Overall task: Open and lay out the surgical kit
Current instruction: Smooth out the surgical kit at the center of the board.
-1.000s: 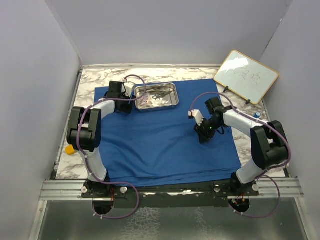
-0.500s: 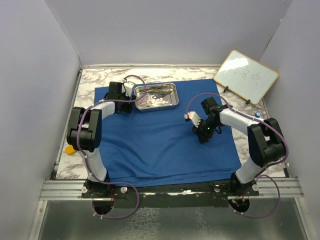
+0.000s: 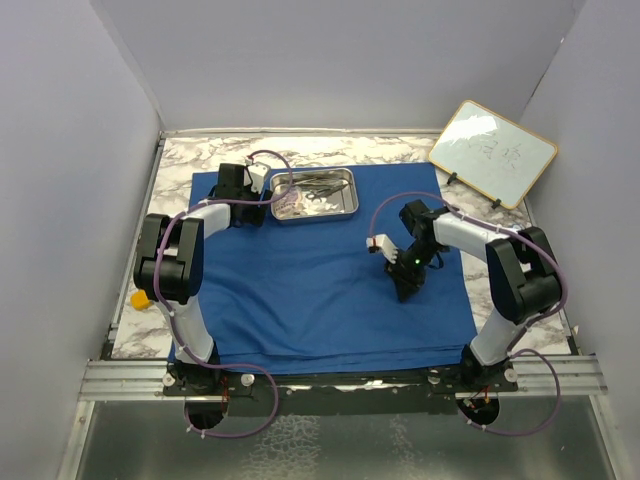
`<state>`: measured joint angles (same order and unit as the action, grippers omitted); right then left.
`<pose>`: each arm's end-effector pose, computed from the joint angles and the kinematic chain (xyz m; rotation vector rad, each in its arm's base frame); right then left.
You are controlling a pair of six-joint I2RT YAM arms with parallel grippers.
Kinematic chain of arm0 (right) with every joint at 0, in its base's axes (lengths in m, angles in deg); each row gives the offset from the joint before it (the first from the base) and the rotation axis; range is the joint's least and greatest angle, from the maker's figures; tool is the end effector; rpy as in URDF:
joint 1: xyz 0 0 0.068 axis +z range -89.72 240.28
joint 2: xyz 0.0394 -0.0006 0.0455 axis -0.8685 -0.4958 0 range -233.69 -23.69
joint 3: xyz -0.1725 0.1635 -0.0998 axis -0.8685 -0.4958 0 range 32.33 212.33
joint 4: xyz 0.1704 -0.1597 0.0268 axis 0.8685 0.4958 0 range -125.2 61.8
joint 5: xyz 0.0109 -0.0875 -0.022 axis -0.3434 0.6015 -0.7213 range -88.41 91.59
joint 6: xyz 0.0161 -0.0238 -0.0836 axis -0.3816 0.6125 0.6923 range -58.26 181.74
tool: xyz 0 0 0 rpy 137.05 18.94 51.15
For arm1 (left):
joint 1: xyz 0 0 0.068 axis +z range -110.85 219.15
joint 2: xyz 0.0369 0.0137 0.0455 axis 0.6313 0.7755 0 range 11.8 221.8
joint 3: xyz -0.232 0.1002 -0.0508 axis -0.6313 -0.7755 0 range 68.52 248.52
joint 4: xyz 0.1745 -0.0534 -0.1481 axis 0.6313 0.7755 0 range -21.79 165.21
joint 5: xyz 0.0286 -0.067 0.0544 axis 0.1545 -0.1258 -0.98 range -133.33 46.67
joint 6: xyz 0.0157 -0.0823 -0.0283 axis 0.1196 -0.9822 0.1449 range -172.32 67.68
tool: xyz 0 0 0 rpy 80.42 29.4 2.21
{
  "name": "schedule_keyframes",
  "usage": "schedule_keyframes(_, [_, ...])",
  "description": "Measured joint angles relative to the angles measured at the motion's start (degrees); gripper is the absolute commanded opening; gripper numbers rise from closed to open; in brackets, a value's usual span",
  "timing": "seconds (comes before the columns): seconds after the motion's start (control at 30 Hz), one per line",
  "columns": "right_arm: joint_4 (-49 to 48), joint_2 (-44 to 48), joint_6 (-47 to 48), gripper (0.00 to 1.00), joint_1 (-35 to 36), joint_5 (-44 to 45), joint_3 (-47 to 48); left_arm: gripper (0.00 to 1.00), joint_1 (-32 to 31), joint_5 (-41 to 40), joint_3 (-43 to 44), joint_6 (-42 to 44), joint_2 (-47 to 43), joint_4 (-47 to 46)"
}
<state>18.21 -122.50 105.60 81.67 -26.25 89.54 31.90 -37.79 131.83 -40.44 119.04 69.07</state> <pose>0.2170 0.1245 0.1172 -1.6093 2.5750 0.7638 0.3951 -0.0579 0.1365 0.4367 2.3082 -0.0740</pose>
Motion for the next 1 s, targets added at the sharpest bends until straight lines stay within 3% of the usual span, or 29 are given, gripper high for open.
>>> schedule_keyframes(0.27, [9.11,-0.24,2.29,0.27,0.68,-4.46,-1.27,0.71,0.00,-0.09,0.00,-0.42,0.02,0.00])
schedule_keyframes(0.4, [9.70,0.24,0.61,0.29,0.55,-4.31,3.17,0.71,0.00,-0.17,0.00,-0.55,0.02,0.00])
schedule_keyframes(0.6, [2.08,2.08,-6.08,0.32,0.11,-0.94,11.39,0.72,-0.02,-0.39,0.00,-0.63,0.00,0.00])
schedule_keyframes(0.73, [-6.12,1.79,-12.48,0.33,-0.17,6.32,14.05,0.72,-0.02,-0.50,0.00,-0.61,0.00,-0.07])
schedule_keyframes(1.0, [-20.26,-6.62,-20.39,0.33,-1.95,17.73,20.85,0.72,-0.02,-0.96,0.33,-0.52,0.09,0.13])
